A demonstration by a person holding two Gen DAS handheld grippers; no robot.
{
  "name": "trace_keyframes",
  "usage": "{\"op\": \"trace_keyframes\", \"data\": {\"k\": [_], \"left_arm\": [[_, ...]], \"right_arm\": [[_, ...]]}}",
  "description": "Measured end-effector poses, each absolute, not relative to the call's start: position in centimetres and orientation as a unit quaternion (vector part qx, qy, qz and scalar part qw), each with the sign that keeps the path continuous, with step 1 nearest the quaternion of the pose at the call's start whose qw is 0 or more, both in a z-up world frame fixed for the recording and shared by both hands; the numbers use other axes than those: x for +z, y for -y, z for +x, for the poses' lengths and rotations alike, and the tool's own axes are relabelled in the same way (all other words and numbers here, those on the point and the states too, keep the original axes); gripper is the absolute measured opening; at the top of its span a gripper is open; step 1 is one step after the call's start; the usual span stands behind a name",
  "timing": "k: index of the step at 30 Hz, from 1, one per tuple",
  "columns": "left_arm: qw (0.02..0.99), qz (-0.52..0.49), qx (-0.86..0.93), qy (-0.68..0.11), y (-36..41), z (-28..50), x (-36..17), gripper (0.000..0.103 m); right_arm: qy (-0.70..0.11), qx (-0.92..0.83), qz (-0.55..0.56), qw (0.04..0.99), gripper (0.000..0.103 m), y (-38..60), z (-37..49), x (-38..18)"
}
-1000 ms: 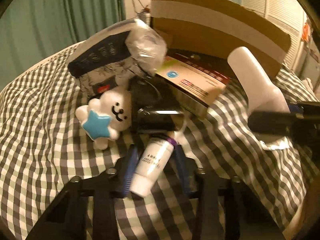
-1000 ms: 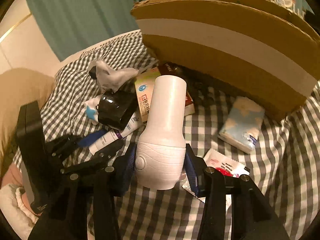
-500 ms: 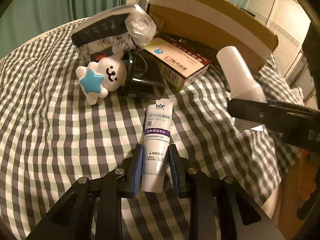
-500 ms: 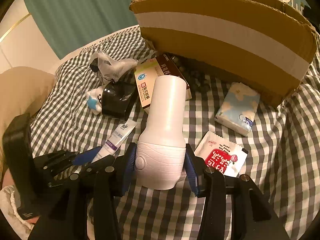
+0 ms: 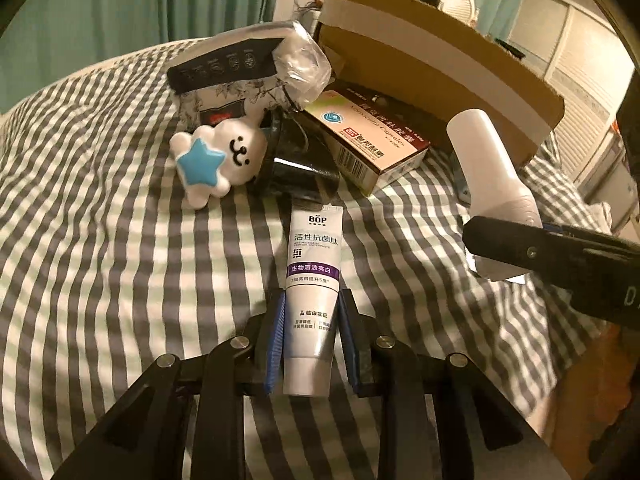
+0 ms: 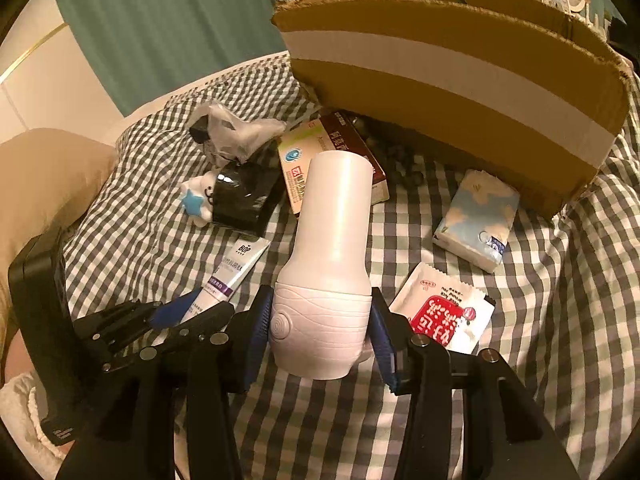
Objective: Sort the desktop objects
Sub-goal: 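Lift the toothpaste tube and white bottle and carry them over the box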
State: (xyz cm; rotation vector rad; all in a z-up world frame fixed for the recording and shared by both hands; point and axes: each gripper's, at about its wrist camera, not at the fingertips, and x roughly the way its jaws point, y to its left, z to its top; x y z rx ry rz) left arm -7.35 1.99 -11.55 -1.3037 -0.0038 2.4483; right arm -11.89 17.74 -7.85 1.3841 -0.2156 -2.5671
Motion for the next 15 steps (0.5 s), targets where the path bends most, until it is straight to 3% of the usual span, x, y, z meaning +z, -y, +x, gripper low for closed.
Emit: {"op": "trace_keyframes", "data": {"k": [15], "left_arm": [[0.169, -0.414, 0.893, 0.059, 2.3, -4.2, -5.1, 0.026]], "right_arm": [[0.079, -0.881, 0.451, 0.12, 0.046, -17.7, -7.6, -5.5]]}}
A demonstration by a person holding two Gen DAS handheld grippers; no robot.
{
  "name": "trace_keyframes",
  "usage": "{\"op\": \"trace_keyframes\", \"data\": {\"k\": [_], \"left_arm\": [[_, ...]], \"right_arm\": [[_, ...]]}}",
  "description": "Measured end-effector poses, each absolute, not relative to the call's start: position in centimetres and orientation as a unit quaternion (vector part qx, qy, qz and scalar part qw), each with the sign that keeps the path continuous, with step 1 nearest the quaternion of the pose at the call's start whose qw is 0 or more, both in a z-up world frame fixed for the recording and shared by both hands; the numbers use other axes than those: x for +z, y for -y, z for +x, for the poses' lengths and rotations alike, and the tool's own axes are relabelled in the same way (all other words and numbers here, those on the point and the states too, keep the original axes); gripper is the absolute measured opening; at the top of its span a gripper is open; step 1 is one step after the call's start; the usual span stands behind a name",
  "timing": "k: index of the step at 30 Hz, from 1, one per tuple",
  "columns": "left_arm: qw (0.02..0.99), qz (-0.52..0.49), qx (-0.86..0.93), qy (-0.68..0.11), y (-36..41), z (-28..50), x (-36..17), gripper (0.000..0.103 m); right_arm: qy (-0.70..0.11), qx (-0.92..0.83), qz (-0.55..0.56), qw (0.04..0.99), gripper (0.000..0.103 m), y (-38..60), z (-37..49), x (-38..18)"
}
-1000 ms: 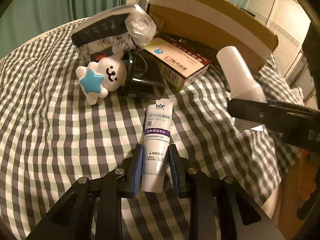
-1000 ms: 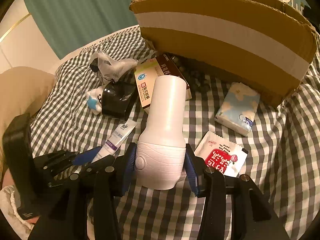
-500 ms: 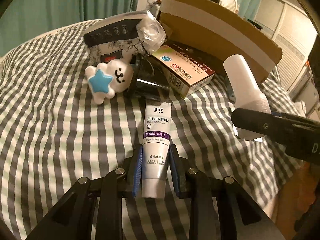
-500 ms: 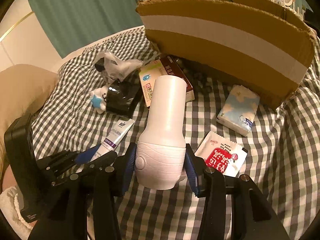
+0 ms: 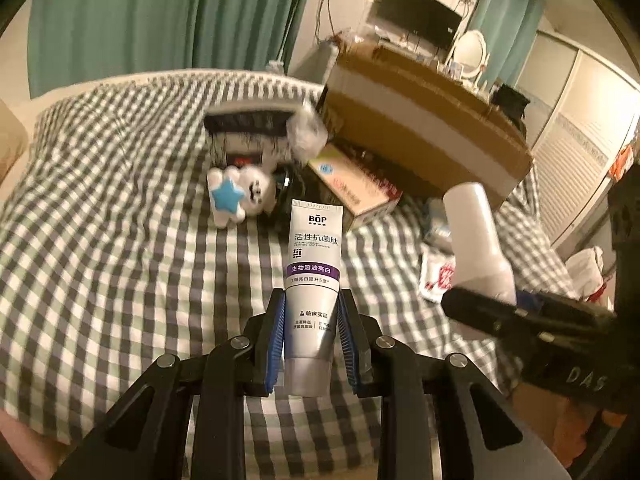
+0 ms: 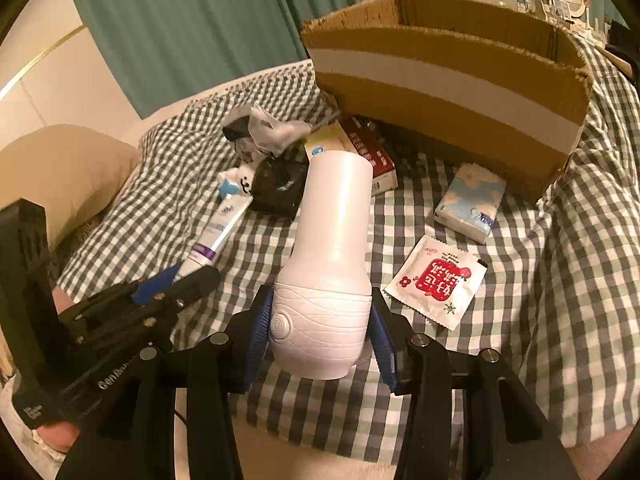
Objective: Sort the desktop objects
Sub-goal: 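Lift the toothpaste tube and white bottle and carry them over the box, then open both tools to drop the toothpaste tube and bottle into the box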
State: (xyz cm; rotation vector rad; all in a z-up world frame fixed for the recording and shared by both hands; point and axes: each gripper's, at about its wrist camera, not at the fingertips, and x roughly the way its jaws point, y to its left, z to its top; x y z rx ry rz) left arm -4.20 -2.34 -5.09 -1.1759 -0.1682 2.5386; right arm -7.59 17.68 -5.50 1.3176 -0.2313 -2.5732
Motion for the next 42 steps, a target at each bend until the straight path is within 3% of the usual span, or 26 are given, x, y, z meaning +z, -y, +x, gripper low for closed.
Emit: {"op": "trace_keyframes", "data": {"k": [13, 22, 27, 34, 35, 37, 38, 39, 42], "left_arm": [[0.192, -0.361, 0.911, 0.06, -2.6, -6.5, 2.2, 0.026], [0.237, -0.301, 0.922, 0.057, -8.7, -13.1, 9.3, 0.026], [0.254, -0.293, 0.921, 0.043, -13.2, -18.3, 10.3, 0.026], [0.255, -0.306, 0.917, 0.004, -18.9, -24.9, 7.6, 0.026], [0.258, -0.307, 0.916, 0.004, -19.2, -25.3, 7.2, 0.028], [0.256, -0.317, 0.913, 0.003, -19.5, -26.2, 6.3, 0.043], [0.25, -0.322, 0.913, 0.003, -19.6, -26.4, 5.9, 0.064], [0.244, -0.325, 0.914, 0.005, -19.5, -26.5, 5.7, 0.07], [0.234, -0.333, 0.913, 0.011, -18.1, -26.0, 5.2, 0.071]], "right_arm": [[0.079, -0.911, 0.393, 0.093, 0.046, -20.8, -8.2, 1.5], [0.101, -0.935, 0.337, 0.048, 0.046, -27.8, -14.4, 7.2], [0.117, -0.936, 0.332, 0.021, 0.046, -31.2, -19.1, 7.5], [0.161, -0.922, 0.352, -0.013, 0.047, -35.3, -25.0, 4.0], [0.164, -0.922, 0.351, -0.014, 0.047, -35.6, -25.0, 3.8], [0.164, -0.923, 0.349, -0.017, 0.067, -36.0, -24.9, 3.4], [0.166, -0.925, 0.341, -0.015, 0.068, -36.0, -24.6, 3.5], [0.166, -0.927, 0.337, -0.015, 0.068, -36.1, -24.4, 3.5], [0.164, -0.93, 0.328, -0.02, 0.069, -36.0, -23.3, 4.0]]}}
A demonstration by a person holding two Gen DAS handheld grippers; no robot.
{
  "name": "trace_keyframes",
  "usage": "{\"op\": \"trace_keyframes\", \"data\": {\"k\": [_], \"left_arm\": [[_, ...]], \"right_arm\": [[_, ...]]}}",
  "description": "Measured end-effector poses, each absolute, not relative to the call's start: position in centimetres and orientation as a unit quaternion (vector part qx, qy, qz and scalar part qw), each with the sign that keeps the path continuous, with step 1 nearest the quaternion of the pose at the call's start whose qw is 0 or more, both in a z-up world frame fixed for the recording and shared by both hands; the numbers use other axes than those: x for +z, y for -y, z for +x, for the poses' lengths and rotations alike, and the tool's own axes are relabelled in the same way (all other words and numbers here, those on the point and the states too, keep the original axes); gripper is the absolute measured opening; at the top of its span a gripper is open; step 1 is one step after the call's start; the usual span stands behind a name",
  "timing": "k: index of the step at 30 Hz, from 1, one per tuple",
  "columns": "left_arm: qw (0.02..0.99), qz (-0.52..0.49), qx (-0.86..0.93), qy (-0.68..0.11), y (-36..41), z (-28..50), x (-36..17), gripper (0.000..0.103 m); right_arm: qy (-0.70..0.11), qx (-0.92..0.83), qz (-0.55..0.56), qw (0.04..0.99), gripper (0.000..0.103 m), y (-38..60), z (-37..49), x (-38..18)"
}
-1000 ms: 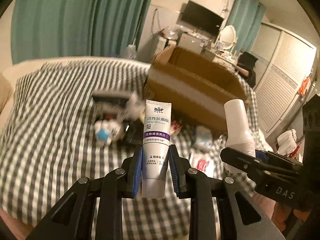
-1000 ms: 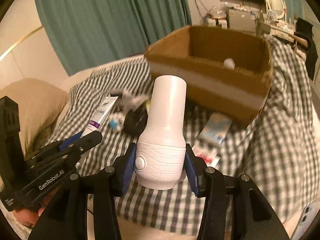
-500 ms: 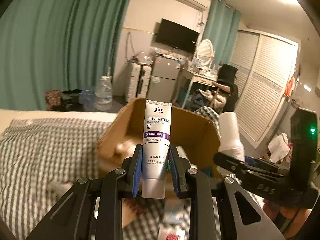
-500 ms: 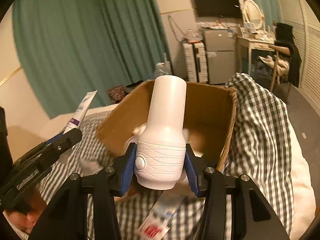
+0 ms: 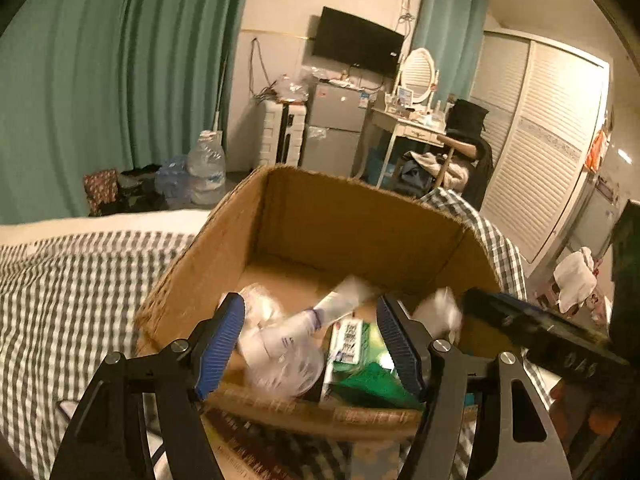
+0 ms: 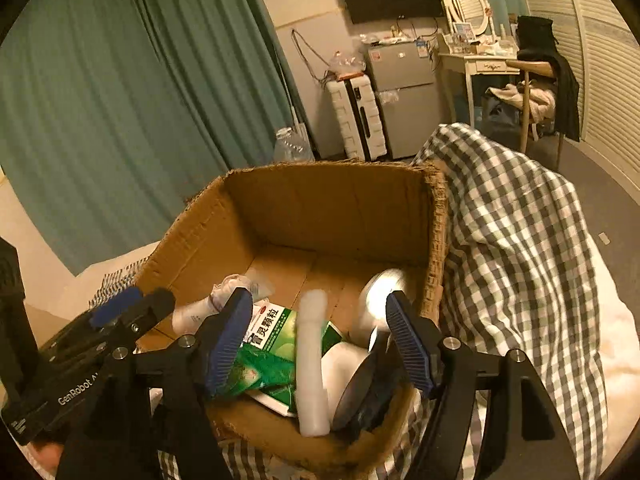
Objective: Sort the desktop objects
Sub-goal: 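Open both tools to drop the toothpaste tube and bottle into the box, then move both tools back over the bed toward the remaining items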
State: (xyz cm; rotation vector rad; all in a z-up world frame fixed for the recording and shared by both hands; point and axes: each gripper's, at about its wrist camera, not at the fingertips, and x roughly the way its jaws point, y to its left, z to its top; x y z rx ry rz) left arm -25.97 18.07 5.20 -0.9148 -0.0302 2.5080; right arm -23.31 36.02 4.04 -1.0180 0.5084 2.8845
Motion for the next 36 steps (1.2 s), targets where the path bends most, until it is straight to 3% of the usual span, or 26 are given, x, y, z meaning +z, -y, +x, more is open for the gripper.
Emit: {"op": "trace_keyframes", "data": {"k": [8, 10, 12, 17, 29, 36], "left_arm": [[0.2, -0.335, 0.921, -0.002, -11.4, -20.5, 7.2, 0.08], [0.187, -0.333, 0.924, -0.014, -9.3, -19.1, 7.5, 0.085], [0.173, -0.332, 0.927, -0.024, -7.3, -17.6, 7.6, 0.097], [0.135, -0.339, 0.931, -0.03, -2.6, -14.7, 5.6, 0.103], [0.082, -0.398, 0.913, 0.032, 2.7, -14.4, -7.0, 0.103], [0.119, -0.407, 0.905, 0.042, 1.0, -15.1, -9.0, 0.103]], "right_arm": [[-0.148, 0.935, -0.323, 0.0, 0.069, -33.7, -17.9, 6.5], [-0.14, 0.935, -0.325, -0.01, 0.069, -32.5, -16.4, 6.9], [-0.134, 0.935, -0.327, -0.018, 0.069, -31.3, -15.2, 6.6], [-0.121, 0.925, -0.358, -0.036, 0.069, -27.3, -13.5, 4.1], [-0.065, 0.914, -0.4, 0.01, 0.069, -21.6, -12.8, -5.7], [-0.058, 0.905, -0.422, 0.009, 0.069, -20.3, -14.0, -7.4]]}}
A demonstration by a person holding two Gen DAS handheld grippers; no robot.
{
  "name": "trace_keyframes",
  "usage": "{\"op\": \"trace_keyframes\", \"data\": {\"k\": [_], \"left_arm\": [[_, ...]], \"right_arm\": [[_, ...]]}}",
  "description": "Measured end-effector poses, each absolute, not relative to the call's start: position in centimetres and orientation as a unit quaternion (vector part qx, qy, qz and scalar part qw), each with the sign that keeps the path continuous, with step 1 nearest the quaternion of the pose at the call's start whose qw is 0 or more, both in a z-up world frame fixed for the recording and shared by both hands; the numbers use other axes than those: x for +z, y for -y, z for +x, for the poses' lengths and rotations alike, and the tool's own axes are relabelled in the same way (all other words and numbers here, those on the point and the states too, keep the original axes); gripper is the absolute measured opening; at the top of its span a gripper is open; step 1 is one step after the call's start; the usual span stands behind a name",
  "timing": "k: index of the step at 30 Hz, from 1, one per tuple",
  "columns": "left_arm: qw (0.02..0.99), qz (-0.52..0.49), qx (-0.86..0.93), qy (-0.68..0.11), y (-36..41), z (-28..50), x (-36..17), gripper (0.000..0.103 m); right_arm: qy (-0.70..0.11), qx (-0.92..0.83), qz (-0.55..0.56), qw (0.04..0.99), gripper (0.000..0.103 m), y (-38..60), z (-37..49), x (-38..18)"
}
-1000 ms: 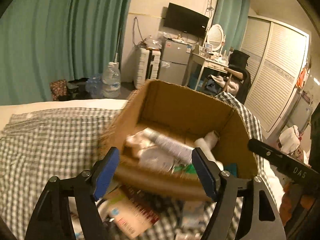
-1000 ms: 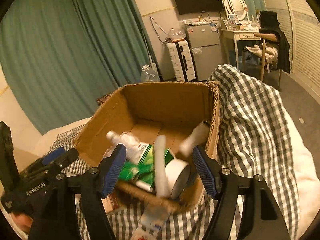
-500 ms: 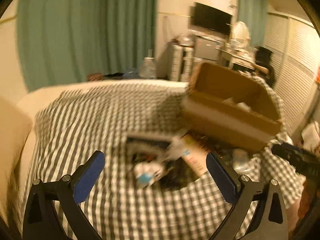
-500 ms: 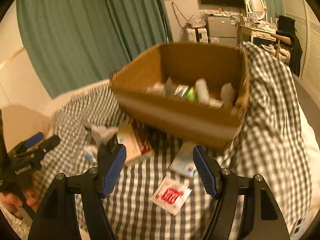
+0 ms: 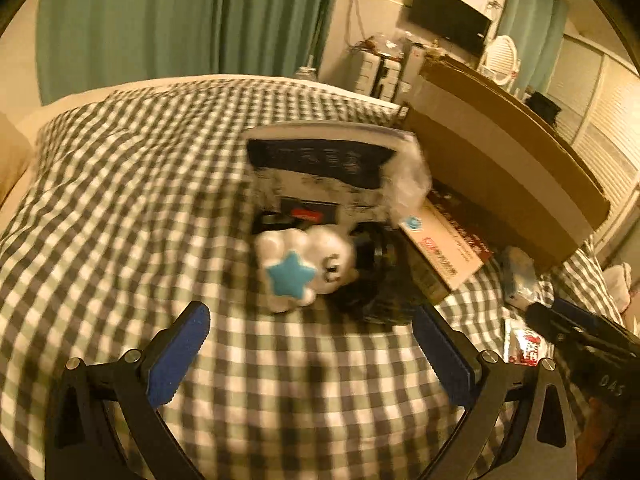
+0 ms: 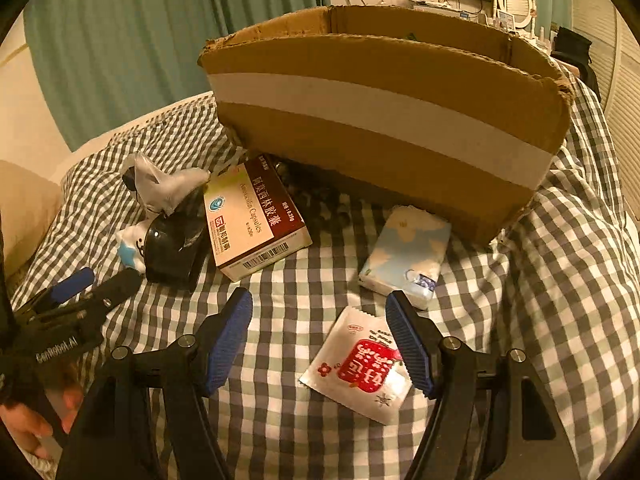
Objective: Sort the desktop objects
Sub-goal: 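Move both tools back over the bed toward the remaining items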
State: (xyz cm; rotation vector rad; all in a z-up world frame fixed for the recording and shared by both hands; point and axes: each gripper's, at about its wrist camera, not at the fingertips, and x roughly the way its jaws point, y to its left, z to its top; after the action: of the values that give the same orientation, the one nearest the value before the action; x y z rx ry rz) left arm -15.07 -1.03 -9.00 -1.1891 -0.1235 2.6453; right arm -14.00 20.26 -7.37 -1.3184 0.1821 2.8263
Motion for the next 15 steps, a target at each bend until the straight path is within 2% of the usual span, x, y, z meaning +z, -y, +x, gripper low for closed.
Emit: {"op": "trace_keyframes", "data": {"k": [3, 9, 15], "left_arm": [[0.141, -0.393, 0.908, 0.033, -0.6, -14.3, -8.9, 0.103], [0.18, -0.382, 0.906, -0.031, -4.4, -13.2, -9.7, 0.103], [0.186, -0.378, 0.907, 0.001, -4.5, -14.5, -9.8, 0.103]], "right_arm": [[-0.042, 0.905, -0.422, 0.037, 0.069, -20.4, -13.8, -7.1], [-0.088, 0.879, -0.466, 0.054, 0.069, -22.6, -12.8, -8.0], [-0.069, 0.867, -0.491, 0.058, 0.069, -22.2, -12.4, -8.9]]}}
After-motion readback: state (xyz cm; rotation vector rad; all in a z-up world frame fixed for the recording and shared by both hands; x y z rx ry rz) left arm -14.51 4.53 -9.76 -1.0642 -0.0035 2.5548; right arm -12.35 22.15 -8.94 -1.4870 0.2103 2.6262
